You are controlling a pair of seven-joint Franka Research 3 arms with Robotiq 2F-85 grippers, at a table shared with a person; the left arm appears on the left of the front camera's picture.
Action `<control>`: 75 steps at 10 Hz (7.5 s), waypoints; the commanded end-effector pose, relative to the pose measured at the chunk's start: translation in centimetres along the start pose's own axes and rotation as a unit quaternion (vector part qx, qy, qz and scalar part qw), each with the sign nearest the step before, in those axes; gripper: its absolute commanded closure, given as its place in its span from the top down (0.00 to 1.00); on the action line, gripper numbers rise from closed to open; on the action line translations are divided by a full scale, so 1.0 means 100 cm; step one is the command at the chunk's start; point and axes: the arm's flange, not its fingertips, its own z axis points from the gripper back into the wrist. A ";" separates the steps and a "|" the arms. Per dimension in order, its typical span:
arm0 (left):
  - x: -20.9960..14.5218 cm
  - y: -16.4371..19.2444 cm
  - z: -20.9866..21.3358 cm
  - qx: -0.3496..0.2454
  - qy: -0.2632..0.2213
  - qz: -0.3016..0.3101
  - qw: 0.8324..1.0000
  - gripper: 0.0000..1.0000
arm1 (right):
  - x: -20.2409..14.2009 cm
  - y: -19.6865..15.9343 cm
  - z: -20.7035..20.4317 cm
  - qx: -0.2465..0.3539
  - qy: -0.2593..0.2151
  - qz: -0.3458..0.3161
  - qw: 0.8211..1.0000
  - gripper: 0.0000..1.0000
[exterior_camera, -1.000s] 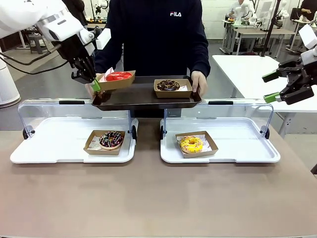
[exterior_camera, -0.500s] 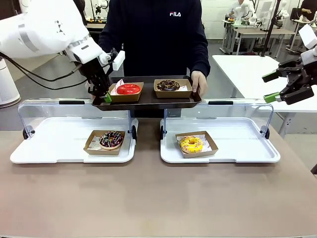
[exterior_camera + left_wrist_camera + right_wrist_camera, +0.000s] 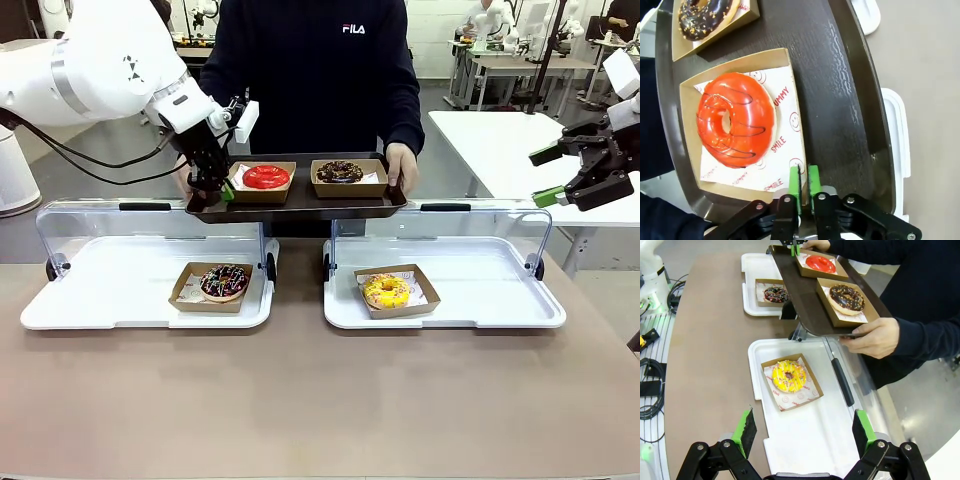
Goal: Provide the desired donut to the person.
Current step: Place the picked Paper togo box onto the Handle tray extended by the person.
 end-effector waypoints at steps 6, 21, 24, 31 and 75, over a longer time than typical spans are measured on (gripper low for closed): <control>0.003 -0.002 0.016 0.006 0.001 -0.006 1.000 1.00 | -0.001 -0.001 -0.001 -0.001 -0.008 0.004 1.000 1.00; 0.005 -0.001 0.023 -0.013 -0.005 0.001 1.000 1.00 | -0.001 -0.001 -0.001 -0.001 -0.008 0.004 1.000 1.00; 0.005 -0.001 0.023 -0.013 -0.005 0.001 1.000 1.00 | -0.001 -0.001 -0.001 -0.001 -0.008 0.004 1.000 1.00; -0.023 -0.034 0.082 0.012 -0.045 0.056 0.997 1.00 | -0.001 -0.001 -0.001 -0.001 -0.008 0.004 1.000 1.00; -0.281 -0.231 0.185 0.072 -0.330 0.167 0.926 1.00 | -0.001 -0.001 -0.001 -0.001 -0.008 0.004 1.000 1.00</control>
